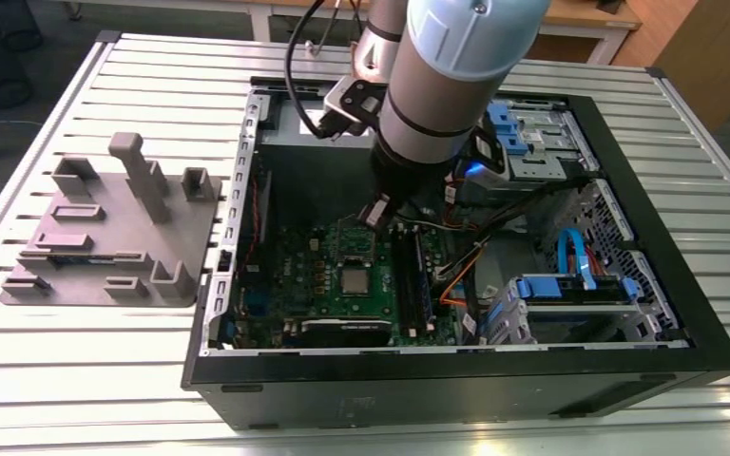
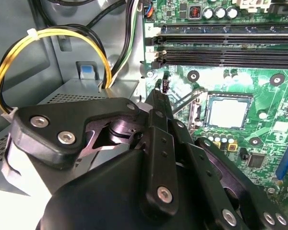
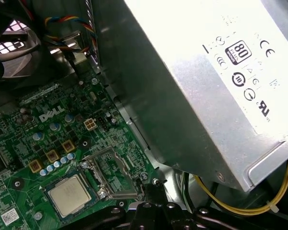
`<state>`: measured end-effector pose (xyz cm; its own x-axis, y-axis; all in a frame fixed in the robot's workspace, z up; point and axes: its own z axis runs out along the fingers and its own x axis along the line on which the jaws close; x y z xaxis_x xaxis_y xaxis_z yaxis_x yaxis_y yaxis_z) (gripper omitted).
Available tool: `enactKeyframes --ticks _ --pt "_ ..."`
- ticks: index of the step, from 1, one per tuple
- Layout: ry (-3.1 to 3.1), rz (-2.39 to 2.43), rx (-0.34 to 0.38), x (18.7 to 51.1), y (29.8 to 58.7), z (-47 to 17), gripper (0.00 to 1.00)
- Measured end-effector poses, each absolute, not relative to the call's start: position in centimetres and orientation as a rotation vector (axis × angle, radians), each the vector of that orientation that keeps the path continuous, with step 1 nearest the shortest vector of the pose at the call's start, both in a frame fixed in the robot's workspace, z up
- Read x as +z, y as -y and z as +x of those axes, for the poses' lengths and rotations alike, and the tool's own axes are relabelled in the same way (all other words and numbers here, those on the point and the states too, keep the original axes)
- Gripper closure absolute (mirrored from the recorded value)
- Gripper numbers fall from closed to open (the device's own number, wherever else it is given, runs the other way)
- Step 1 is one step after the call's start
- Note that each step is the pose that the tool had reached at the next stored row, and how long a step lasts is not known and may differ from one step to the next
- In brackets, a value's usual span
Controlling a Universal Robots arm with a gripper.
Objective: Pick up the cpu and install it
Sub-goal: 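Close the cpu cover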
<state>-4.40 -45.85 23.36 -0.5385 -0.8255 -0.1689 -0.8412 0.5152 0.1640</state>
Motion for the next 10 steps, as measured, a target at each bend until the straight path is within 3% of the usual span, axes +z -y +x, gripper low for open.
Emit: enactKeyframes --ticks 10 --pt "-2.673 -1.474 0.348 23.63 45.85 -4.56 0.90"
